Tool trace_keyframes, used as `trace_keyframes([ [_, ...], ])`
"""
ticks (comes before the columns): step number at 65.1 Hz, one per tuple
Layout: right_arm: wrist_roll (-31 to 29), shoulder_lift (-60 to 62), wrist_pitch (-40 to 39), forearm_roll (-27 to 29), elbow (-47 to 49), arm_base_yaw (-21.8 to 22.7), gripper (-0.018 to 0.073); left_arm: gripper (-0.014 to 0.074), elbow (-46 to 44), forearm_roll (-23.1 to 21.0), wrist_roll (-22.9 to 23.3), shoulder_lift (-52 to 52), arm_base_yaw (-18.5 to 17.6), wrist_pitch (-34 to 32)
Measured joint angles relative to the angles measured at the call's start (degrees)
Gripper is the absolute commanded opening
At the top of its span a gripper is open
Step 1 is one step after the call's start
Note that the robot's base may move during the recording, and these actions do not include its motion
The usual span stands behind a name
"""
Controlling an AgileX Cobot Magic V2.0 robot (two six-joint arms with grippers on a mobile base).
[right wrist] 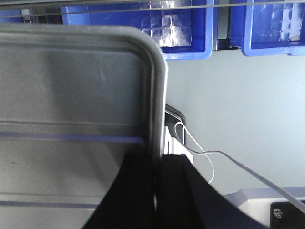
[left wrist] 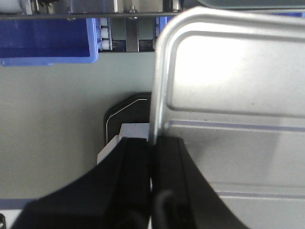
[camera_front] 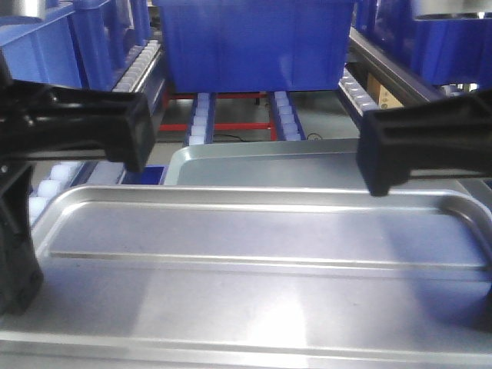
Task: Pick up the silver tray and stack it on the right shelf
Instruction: 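Hold the tray while the base drives to the shelf with the grey tray, then lower the silver tray with both grippers onto the larger grey tray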
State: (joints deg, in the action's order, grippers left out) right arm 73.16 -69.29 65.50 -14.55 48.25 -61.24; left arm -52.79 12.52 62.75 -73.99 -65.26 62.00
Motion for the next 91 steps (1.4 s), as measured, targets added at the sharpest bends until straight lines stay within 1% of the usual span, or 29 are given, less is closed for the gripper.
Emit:
trace_keyframes([
  [7,-0.15,0.0,1.22,-1.03,0.09,0.25,0.0059,-0.0098,-0.82,0.37,-2.42,-0.14,0.0,-2.64],
  [13,-1.47,0.0,2.45,-1.42,0.8,2.61,0.0059,-0.0098,-2.98,0.92,-4.31,-1.37,0.39,-3.15],
  [23,-6.9,0.0,3.43,-1.64,3.0,9.32,0.0059,-0.0099,-8.67,1.33,-8.23,-5.52,2.7,-2.89],
  [33,-13.32,0.0,0.86,-2.4,4.25,17.06,0.0059,-0.0099,-14.2,1.42,-12.24,-10.82,6.81,-4.68],
  [38,-15.54,0.0,-1.43,-2.73,4.47,20.97,0.0059,-0.0099,-16.45,-0.39,-15.01,-13.57,9.61,-6.63],
  [44,-18.37,0.0,-5.17,-3.25,4.46,25.97,0.0059,-0.0099,-18.64,-4.48,-19.41,-17.0,13.33,-9.97],
  [47,-19.64,-0.12,-7.32,-3.5,4.46,27.74,0.0059,-0.0099,-19.27,-6.21,-21.06,-18.42,14.8,-11.67],
  [52,-22.22,-0.7,-11.11,-3.75,4.46,31.18,0.0059,-0.0099,-20.4,-7.99,-22.51,-20.85,16.57,-14.38],
  [57,-24.02,-1.99,-15.09,-3.99,4.46,33.86,0.0059,-0.0099,-21.25,-8.32,-22.99,-22.74,17.61,-16.25],
  [64,-25.2,-4.54,-19.07,-4.37,4.46,36.29,0.0059,-0.0099,-21.78,-8.32,-23.14,-25.11,18.25,-18.59],
  [71,-25.76,-7.9,-22.01,-5.12,4.46,37.76,0.0059,-0.0099,-21.76,-8.18,-23.02,-27.0,18.58,-20.33],
  [85,-25.89,-15.35,-25.59,-5.72,4.46,38.2,0.0059,-0.0099,-21.76,-4.37,-22.81,-28.52,18.69,-21.25],
  [91,-25.78,-16.79,-26.26,-5.72,4.46,38.2,0.0059,-0.0098,-21.76,-3.95,-22.81,-28.52,18.87,-21.25],
])
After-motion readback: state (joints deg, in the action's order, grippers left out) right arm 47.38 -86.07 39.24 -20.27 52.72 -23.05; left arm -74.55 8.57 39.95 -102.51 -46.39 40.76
